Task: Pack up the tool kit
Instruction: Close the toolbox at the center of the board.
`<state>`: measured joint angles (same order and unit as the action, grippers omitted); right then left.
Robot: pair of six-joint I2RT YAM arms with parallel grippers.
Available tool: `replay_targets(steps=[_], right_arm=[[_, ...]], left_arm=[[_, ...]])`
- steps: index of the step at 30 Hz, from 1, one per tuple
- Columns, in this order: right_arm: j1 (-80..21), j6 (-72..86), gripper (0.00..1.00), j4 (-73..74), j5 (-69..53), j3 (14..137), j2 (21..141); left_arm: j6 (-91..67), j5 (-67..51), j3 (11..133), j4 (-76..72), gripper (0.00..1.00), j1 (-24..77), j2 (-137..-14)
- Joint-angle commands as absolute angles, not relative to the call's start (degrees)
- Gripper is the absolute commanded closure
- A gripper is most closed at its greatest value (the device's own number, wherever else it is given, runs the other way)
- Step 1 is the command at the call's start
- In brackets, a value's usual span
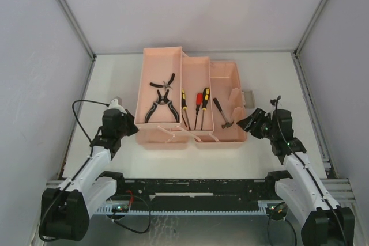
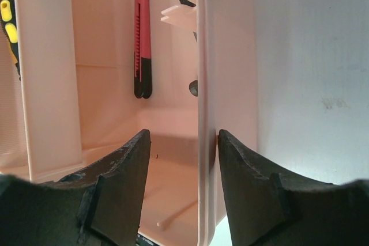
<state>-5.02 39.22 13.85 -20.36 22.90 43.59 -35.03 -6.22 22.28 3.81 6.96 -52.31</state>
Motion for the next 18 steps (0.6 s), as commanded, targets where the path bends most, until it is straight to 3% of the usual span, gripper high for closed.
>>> replay_targets(steps=[1,13,18], right_arm=[[-4.53,39.78,0.5,9.55,-23.56,22.74,43.52],[-3.64,40.27,0.5,6.48,-27.8,21.68,44.93],[-3.38,42.85,0.5,1.13,-36.82,21.14,45.46]], left_arm=[[-36.07,-6.32,22.95,3.85,1.0,6.5,-49.08],[-34.14,-2.21,30.69,16.85,1.0,6.69,-42.0],[-34.13,-0.78,33.43,20.23,1.0,7.61,-40.01]])
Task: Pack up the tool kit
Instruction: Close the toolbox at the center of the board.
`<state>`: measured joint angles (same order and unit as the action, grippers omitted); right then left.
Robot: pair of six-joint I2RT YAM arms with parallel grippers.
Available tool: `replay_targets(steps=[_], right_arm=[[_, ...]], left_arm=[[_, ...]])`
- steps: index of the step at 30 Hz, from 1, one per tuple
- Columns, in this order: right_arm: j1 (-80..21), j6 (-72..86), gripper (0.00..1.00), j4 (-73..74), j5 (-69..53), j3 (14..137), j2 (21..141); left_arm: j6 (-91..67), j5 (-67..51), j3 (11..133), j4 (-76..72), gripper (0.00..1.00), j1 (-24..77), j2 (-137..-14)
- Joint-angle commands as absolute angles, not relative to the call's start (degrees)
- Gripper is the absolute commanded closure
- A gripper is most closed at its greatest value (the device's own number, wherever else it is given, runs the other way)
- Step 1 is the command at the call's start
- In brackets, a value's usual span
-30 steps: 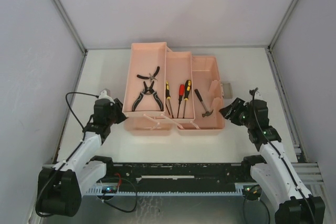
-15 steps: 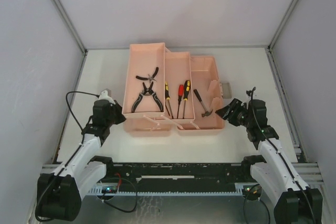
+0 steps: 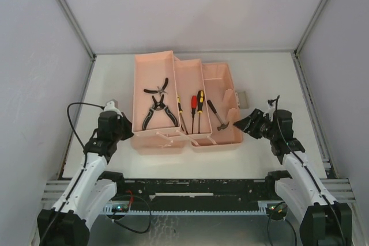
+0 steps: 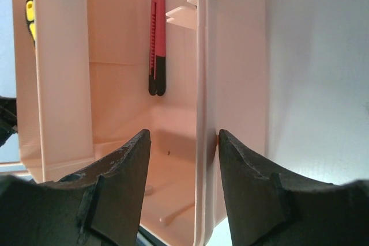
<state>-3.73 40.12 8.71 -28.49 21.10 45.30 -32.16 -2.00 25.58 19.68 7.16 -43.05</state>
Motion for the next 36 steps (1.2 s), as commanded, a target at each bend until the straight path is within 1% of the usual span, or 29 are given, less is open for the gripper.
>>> replay_targets(steps=[1,7,11,16,25,32,36], right_arm=[[-3.35,44.15,0.5,0.23,-37.9,21.1,45.6],[-3.36,46.51,0.51,-2.98,-40.38,20.23,46.12],[-3.34,46.0,0.51,-2.56,-41.29,20.21,46.18],[-3.38,46.35,0.51,-2.72,-41.67,20.21,46.07],[-3.36,46.24,0.5,-1.44,-40.78,20.12,45.03],[-3.35,48.08,0.51,-1.65,-40.49,19.45,44.87],[-3.4,54.16,0.5,-8.26,-40.29,15.42,43.49]], left_arm=[[-33.92,-0.2,34.45,21.16,1.0,8.13,-39.95],[-32.14,5.94,40.7,27.07,1.0,12.92,-39.95],[-30.47,10.36,44.49,30.17,1.0,16.37,-40.89],[-28.11,13.15,49.98,33.48,1.0,19.98,-42.55],[-26.4,22.67,59.67,39.71,1.0,29.63,-46.83],[-24.99,21.23,66.48,40.53,1.0,32.51,-49.55],[-24.07,21.64,69.38,41.08,1.0,33.67,-51.36]])
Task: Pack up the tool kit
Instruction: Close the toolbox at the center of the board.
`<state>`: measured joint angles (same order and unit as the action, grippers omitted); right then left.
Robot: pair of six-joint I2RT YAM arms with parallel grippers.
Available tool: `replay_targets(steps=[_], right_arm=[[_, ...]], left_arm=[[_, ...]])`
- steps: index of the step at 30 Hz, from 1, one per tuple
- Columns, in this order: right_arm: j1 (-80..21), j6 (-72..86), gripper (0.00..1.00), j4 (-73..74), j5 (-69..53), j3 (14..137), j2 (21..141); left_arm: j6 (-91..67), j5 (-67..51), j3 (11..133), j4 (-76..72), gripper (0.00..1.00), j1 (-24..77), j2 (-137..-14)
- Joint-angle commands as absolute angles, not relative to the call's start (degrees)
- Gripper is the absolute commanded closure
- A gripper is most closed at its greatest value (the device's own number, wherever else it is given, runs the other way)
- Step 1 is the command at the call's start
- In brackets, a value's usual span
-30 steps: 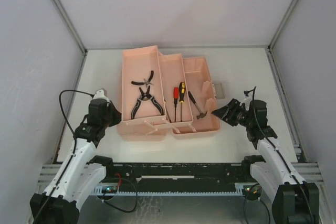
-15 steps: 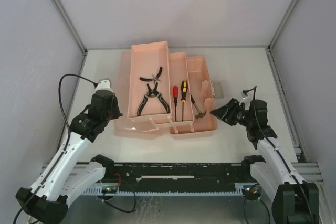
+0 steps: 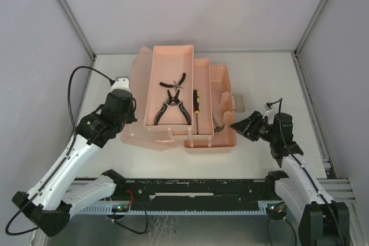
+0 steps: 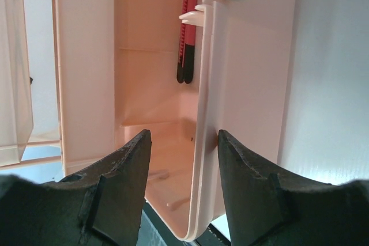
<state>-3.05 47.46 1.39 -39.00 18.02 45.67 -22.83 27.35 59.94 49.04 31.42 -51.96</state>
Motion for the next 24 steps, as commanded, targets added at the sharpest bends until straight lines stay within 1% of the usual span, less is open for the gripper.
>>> replay_targets(steps=[1,6,14,24], right_arm=[[-3.35,55.77,0.5,-10.12,-40.48,14.42,43.04],[-3.45,61.69,0.5,-14.21,-39.29,11.31,40.52],[-3.43,66.11,0.5,-17.4,-36.74,8.18,38.0],[-3.43,67.83,0.5,-19.68,-35.94,6.51,38.9]], left_arm=[[-23.87,21.87,70.1,41.43,1.0,34.05,-51.99],[-22.49,24.05,75.11,43.74,1.0,37.78,-56.02],[-20.88,34.58,83.49,48.58,1.0,45.72,-62.19],[-19.5,46.95,89.1,50.66,1.0,56.31,-70.1]])
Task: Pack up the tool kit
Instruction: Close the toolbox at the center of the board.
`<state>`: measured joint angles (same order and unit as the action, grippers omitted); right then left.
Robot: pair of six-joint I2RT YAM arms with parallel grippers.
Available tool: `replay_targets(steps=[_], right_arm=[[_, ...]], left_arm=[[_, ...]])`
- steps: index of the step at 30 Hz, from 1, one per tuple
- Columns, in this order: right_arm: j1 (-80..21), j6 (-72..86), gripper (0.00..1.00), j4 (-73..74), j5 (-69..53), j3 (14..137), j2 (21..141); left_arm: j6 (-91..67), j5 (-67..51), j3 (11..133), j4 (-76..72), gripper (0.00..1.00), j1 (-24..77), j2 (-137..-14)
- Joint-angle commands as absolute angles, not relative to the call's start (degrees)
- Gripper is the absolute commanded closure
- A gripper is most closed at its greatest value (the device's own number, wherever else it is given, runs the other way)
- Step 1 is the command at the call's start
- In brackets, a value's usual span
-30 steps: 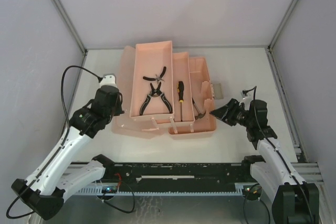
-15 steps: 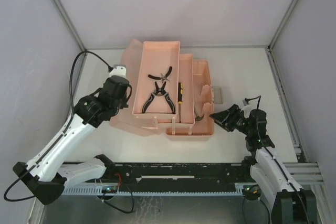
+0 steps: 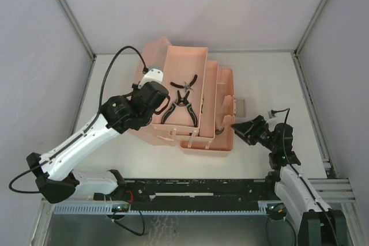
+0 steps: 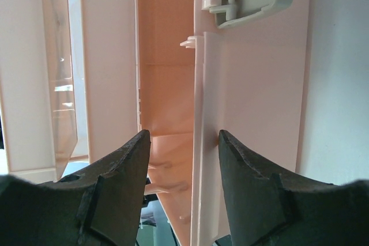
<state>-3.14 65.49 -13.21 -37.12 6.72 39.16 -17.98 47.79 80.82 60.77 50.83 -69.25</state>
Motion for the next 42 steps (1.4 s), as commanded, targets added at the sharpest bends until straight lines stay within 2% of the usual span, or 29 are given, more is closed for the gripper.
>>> replay_targets(steps=[1,11,20,28,32,42], right_arm=[[-3.43,67.91,0.5,-19.69,-35.62,6.41,38.72],[-3.48,67.97,0.5,-14.42,-32.01,6.33,33.1],[-3.43,67.85,0.5,-12.0,-30.0,6.13,30.54],[-3.44,66.73,0.5,-8.65,-28.06,6.73,28.78],[-3.43,66.01,0.49,-6.58,-26.6,6.83,27.08],[-3.48,64.34,0.49,-3.63,-25.76,7.83,26.52]], left_arm=[[-19.25,48.57,89.57,50.66,1.0,57.55,-70.91],[-18.6,60.12,96.06,53.81,1.0,66.2,-80.49],[-18.35,64.87,102.01,55.91,1.0,71.85,-90.16],[-22.92,69.7,113.94,66.94,1.0,74.48,-103.64],[-25.48,69.31,118.74,70.61,0.99,75.29,-108.14],[-26.53,65.77,121.49,70.23,0.94,76.62,-112.49]])
